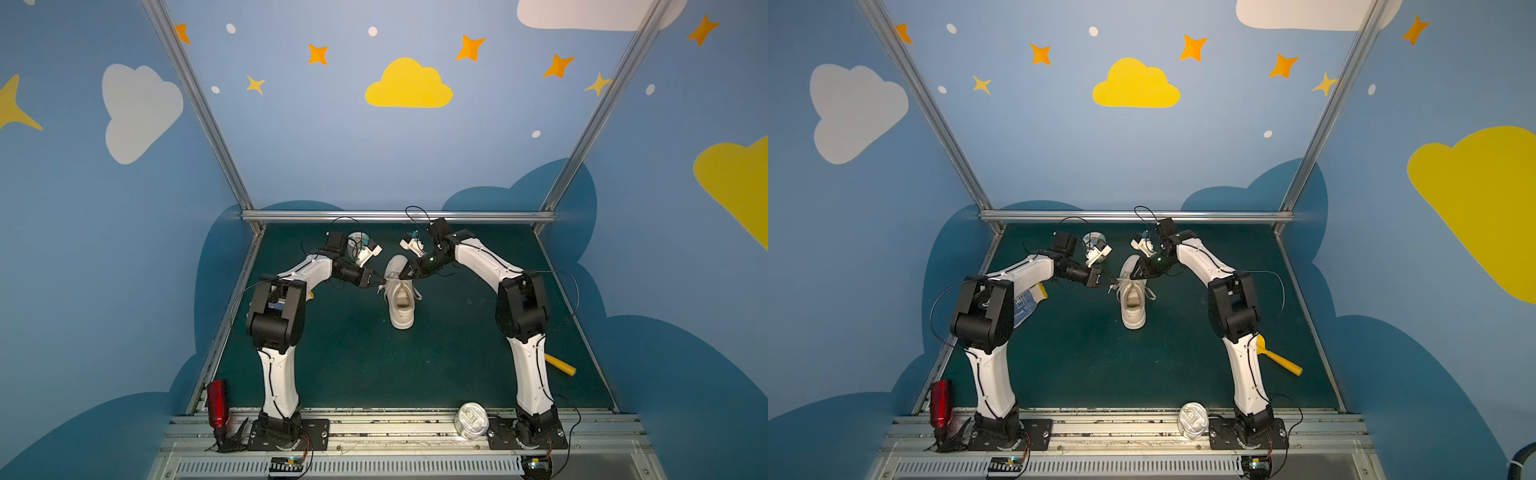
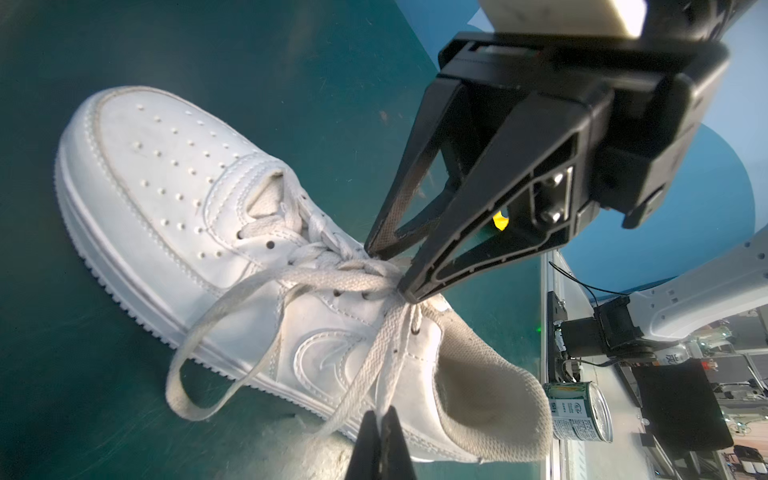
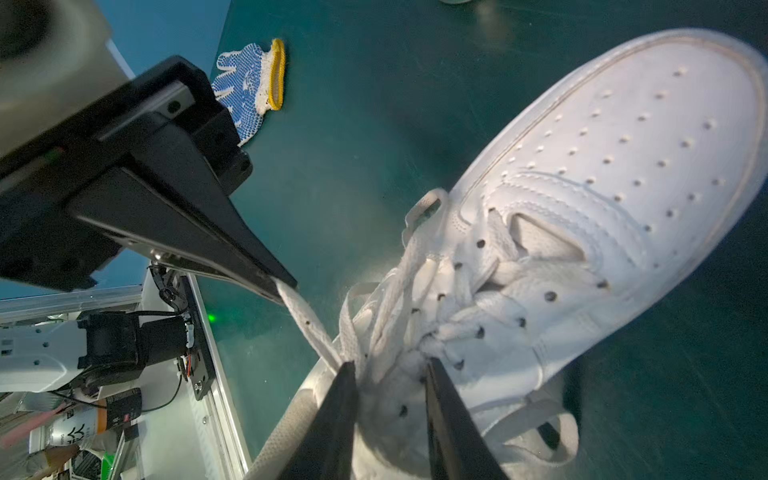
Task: Tie the shoes
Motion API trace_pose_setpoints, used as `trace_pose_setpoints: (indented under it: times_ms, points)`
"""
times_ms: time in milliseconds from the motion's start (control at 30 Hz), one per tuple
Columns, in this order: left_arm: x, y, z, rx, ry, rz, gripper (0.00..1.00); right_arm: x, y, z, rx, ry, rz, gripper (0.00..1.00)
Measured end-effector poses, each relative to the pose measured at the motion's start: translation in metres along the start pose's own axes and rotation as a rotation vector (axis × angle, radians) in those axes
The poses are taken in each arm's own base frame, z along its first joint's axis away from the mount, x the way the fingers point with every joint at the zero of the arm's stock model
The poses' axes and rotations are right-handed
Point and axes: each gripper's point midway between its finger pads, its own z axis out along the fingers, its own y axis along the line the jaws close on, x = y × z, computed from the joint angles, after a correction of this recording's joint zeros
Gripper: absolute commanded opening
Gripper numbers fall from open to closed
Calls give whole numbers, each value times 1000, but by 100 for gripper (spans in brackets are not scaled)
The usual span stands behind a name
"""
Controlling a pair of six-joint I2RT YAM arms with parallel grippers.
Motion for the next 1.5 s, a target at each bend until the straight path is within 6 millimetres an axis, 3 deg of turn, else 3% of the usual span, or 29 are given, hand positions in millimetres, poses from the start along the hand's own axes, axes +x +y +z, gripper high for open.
trace_pose_setpoints:
  times_ms: [433,1100,1167,1233,1333,1400,1500]
  points:
    - [15,6,-6,-34,2,-60,3,1,-1,0,-1,-1,2,29]
    - [17,29,-13,-141,-44,-178,3,1,-1,-1,-3,-4,4,29]
    - [18,28,-11,-148,-37,-182,11,1,-1,-1,-3,-3,4,29]
    - [19,28,-8,-151,-28,-199,36,1,-1,-1,-3,-2,5,29]
    - [21,30,-7,-163,-26,-227,56,2,-1,-1,-4,-2,6,29]
    - [22,33,-7,-173,-37,-235,62,2,0,-2,-6,-2,5,30]
    - [30,37,-7,-190,-52,-270,63,1,1,-2,-4,-2,4,30]
